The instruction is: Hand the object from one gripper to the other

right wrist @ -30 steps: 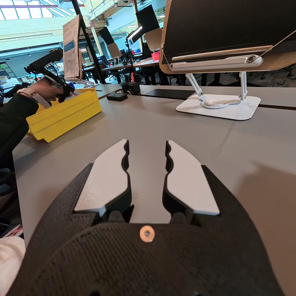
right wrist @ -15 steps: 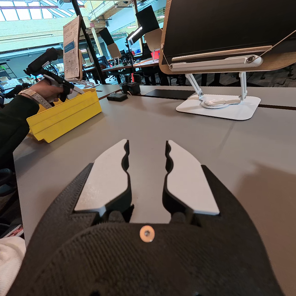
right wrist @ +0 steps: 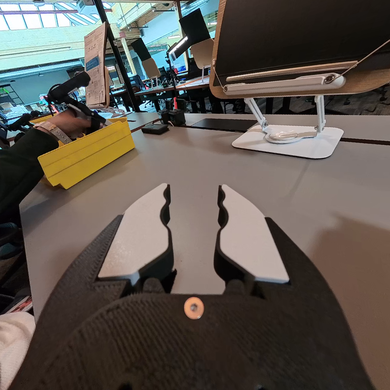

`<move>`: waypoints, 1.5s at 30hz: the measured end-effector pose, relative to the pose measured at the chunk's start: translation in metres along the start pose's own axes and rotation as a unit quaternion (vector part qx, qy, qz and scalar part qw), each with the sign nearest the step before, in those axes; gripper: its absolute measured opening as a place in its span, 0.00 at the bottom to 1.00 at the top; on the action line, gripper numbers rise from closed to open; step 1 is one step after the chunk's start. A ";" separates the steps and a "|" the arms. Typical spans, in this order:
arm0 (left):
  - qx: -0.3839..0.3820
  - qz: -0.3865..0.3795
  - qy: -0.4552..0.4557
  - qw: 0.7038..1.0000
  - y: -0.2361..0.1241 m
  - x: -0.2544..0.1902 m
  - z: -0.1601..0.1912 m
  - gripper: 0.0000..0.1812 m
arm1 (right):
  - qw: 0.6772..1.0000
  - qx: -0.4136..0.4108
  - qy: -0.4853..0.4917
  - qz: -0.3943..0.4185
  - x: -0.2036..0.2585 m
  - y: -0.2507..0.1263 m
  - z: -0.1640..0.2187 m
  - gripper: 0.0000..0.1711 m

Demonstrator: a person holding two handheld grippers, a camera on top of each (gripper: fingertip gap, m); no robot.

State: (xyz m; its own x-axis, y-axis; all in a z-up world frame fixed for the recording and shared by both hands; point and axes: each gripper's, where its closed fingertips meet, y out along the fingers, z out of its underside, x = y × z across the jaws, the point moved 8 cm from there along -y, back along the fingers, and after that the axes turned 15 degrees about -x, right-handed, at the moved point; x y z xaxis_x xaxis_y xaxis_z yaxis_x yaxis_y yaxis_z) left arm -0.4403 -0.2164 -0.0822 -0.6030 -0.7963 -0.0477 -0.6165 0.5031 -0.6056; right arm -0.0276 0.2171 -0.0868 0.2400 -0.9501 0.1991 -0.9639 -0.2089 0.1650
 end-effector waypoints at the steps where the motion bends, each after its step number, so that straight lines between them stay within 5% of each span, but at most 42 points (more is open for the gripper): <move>1: 0.001 0.000 0.000 1.000 0.000 0.000 0.000 0.29 | 1.000 0.000 0.000 0.000 0.000 0.000 0.000 0.25; 4: 0.011 0.003 0.011 1.000 -0.001 -0.003 0.000 0.28 | 1.000 0.000 0.001 0.000 0.000 0.000 0.000 0.25; 7: 0.022 0.018 0.030 0.999 -0.004 -0.010 -0.001 0.14 | 1.000 0.000 0.000 0.000 0.000 0.000 0.000 0.25; 17: 0.061 0.010 0.048 0.997 -0.006 -0.015 0.000 0.12 | 1.000 -0.002 0.001 0.001 -0.001 -0.001 -0.001 0.25; 26: -0.110 0.135 -0.068 0.982 -0.049 -0.007 -0.023 0.02 | 1.000 -0.001 0.003 0.001 -0.001 -0.001 0.000 0.25; 31: -0.108 0.107 -0.072 0.986 -0.055 0.009 -0.015 0.02 | 1.000 0.000 0.002 0.000 0.000 0.000 0.000 0.25; 45: -0.255 0.237 -0.072 0.935 -0.108 -0.024 -0.055 0.00 | 1.000 0.016 -0.021 -0.011 0.008 0.004 0.004 0.25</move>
State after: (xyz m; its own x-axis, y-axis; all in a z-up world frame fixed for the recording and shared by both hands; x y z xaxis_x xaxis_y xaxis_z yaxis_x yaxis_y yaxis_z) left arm -0.3873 -0.2334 0.0282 -0.8174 -0.4623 -0.3436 -0.4811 0.8760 -0.0343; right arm -0.0305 0.2076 -0.0885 0.2577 -0.9537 0.1551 -0.9617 -0.2376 0.1369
